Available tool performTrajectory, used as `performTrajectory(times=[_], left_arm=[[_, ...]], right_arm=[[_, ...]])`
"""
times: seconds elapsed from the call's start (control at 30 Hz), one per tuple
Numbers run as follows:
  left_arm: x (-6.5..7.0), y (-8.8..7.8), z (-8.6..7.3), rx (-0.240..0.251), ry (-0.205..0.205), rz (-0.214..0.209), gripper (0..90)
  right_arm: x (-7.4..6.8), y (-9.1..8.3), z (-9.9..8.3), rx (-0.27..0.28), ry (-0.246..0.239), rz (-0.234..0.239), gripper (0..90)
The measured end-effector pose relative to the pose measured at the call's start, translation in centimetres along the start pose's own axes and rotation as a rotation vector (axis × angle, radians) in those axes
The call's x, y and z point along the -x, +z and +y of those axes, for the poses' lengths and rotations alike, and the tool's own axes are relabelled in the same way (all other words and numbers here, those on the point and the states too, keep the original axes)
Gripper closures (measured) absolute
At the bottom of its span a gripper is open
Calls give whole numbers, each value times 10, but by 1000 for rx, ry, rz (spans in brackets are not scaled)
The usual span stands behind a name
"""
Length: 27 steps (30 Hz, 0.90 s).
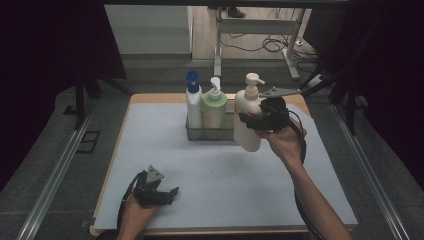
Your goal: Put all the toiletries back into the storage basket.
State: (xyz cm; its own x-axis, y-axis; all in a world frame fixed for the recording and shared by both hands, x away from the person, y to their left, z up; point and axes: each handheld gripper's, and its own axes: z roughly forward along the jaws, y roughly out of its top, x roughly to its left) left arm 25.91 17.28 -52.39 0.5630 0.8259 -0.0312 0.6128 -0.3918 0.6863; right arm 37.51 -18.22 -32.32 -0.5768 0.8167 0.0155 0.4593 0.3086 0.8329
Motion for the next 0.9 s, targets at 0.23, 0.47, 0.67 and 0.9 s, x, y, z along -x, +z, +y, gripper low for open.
performTrajectory(times=[0.23,0.47,0.67,0.9], left_arm=[[0,0,0,-3,3,0,121],[0,0,0,-5,4,1,121],[0,0,0,-4,5,1,121],[0,0,0,-5,5,0,121]], right_arm=[[5,8,7,7,10,-24,373],[11,17,12,15,26,-44,373],[15,26,16,32,38,-52,374],[18,36,20,41,48,-62,374]])
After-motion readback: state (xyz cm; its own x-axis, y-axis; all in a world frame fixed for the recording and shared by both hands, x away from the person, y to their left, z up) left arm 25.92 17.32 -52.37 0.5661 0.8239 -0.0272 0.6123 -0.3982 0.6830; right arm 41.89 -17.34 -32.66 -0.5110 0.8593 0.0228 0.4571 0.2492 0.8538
